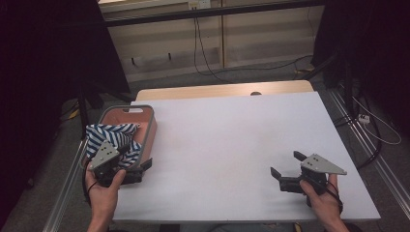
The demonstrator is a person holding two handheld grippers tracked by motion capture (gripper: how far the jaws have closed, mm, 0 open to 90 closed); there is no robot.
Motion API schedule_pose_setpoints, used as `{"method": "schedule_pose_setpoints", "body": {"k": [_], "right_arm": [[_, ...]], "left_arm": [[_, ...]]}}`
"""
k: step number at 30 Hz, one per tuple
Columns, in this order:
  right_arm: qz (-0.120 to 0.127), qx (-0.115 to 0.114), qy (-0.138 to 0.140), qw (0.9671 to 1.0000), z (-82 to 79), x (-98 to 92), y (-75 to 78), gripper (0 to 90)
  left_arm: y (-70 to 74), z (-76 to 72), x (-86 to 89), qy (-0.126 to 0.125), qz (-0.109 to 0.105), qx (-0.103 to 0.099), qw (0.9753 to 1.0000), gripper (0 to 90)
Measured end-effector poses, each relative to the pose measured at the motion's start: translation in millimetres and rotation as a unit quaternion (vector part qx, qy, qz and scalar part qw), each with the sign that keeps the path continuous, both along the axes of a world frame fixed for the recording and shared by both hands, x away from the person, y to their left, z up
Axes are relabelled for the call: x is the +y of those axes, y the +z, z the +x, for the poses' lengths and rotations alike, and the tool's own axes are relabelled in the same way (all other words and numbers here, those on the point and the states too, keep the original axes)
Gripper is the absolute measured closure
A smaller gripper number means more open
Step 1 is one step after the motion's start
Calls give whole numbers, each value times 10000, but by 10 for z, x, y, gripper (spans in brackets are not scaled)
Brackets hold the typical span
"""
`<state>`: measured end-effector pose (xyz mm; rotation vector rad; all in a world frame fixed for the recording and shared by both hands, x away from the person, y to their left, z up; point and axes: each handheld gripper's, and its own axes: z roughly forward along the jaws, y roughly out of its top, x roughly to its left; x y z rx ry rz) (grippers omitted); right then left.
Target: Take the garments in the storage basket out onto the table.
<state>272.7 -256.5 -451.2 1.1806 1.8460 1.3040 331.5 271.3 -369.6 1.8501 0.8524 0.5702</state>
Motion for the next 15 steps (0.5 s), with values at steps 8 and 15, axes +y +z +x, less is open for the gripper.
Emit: {"method": "schedule_pose_setpoints", "body": {"k": [8,15], "right_arm": [[-23,-29,49,10000,-26,27,13,17],[-5,-19,45,10000,-23,15,9,17]], "left_arm": [[73,-16,219,351,-185,-87,9992,53],[121,4,445,549,-281,1,9981,52]]}}
